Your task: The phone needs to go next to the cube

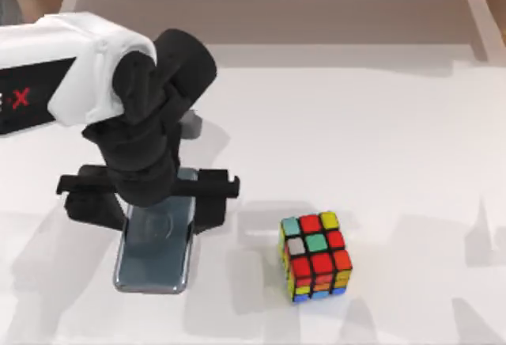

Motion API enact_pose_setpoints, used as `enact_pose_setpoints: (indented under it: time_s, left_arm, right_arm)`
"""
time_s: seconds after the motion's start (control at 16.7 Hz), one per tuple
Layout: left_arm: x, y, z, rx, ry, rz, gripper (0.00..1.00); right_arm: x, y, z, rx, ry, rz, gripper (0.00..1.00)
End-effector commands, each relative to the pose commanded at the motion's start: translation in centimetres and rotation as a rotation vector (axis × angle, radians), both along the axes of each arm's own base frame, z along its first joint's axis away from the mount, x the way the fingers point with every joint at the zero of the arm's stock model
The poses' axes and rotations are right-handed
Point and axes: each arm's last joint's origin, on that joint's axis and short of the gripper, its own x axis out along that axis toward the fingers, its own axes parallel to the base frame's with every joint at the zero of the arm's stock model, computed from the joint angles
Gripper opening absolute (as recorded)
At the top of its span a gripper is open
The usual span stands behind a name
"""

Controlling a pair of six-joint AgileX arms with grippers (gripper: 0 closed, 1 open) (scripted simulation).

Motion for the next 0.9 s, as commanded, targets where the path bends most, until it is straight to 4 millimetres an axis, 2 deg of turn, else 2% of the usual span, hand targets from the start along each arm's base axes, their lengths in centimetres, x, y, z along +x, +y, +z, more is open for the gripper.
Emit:
enact_pose_setpoints:
  time_s: [0.3,0.9]
  left_arm:
    - [-0.8,-2.7,-0.6,0.017,0.025,0.055,0.0]
    - [-0.8,-2.8,-0.5,0.013,0.02,0.061,0.0]
  right_arm:
    - [0.0,0.0,0.0,0.0,0.0,0.0,1.0]
    - [0.0,0.0,0.0,0.0,0.0,0.0,1.0]
